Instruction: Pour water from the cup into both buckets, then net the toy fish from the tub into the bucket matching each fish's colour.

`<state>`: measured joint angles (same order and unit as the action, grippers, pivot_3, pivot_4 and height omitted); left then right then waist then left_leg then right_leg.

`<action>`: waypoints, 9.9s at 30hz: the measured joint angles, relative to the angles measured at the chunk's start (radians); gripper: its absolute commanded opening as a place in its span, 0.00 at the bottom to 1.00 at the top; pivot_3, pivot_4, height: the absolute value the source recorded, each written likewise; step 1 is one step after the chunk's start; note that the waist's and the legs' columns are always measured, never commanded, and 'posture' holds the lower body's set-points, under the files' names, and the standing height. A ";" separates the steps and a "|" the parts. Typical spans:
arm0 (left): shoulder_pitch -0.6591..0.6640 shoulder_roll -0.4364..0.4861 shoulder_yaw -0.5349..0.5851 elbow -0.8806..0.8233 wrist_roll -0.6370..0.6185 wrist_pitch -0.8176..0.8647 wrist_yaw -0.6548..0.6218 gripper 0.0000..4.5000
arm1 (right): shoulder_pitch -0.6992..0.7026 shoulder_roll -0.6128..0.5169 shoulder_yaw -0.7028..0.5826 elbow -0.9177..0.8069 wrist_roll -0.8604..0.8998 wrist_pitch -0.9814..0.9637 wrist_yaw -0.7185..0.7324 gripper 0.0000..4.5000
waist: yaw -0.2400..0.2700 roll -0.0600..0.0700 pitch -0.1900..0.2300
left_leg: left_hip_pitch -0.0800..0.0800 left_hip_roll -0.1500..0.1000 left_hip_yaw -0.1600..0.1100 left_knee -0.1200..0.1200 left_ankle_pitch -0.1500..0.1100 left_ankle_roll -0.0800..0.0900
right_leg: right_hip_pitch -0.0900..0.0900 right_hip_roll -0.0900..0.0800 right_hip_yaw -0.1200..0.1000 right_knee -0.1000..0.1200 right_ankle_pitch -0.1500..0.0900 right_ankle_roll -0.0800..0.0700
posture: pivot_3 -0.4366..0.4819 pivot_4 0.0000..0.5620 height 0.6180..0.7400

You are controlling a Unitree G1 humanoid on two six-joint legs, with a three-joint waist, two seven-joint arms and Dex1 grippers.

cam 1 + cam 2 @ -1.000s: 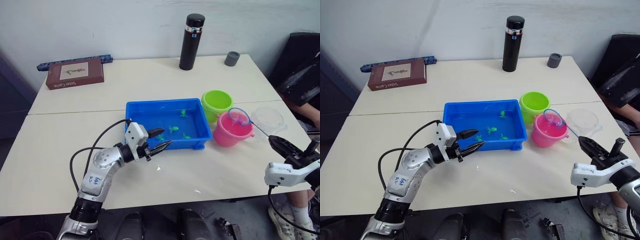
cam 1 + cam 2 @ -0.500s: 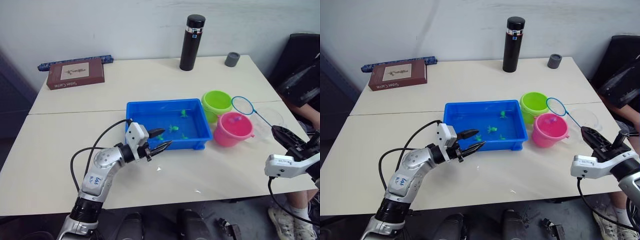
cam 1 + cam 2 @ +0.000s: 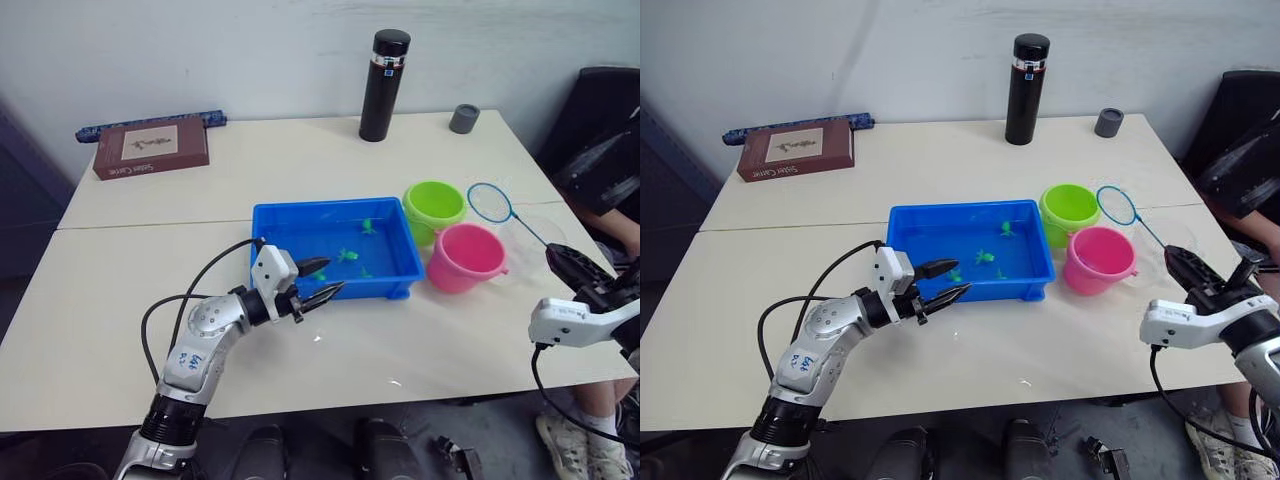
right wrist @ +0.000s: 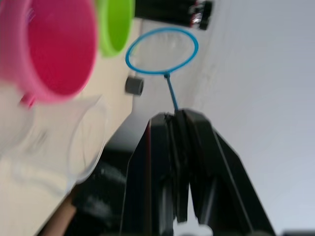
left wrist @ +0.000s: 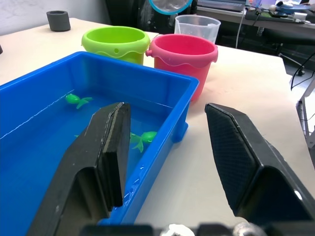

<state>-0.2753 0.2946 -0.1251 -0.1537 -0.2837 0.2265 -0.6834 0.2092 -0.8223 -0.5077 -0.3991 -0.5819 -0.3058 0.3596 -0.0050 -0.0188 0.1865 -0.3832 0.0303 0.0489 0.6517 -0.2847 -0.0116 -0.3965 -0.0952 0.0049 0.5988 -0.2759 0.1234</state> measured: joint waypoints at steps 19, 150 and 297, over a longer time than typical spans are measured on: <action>0.054 -0.003 0.045 -0.019 0.054 -0.016 0.129 0.59 | -0.523 0.259 0.304 -0.385 0.779 1.348 0.242 0.00 | 0.004 0.000 0.000 | -0.003 0.000 -0.011 0.000 0.000 0.001 | -0.002 -0.004 -0.004 0.002 -0.001 -0.002 | 0.48 0.27 1.00; 0.024 -0.013 0.031 -0.068 0.052 0.003 0.150 0.59 | -0.428 0.078 0.319 0.004 0.765 0.957 0.019 0.00 | 0.004 0.000 0.000 | -0.017 0.000 -0.003 -0.003 0.000 0.001 | -0.017 -0.002 -0.006 -0.002 0.000 -0.001 | 0.48 0.27 1.00; 0.306 -0.002 0.118 -0.420 0.050 0.188 0.340 0.59 | -0.734 0.062 0.704 0.364 0.610 0.462 0.725 0.00 | 0.001 0.000 0.000 | -0.006 0.001 0.005 0.000 0.000 0.000 | -0.012 -0.002 0.001 0.006 -0.001 -0.002 | 0.48 0.27 1.00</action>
<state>0.0310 0.2928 -0.0073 -0.5739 -0.2337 0.4143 -0.3437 -0.5253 -0.7606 0.1968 -0.0348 0.0282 0.1563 1.0848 -0.0042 -0.0186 0.1866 -0.3890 0.0311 0.0538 0.6515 -0.2847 -0.0115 -0.4088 -0.0974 0.0063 0.6052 -0.2767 0.1219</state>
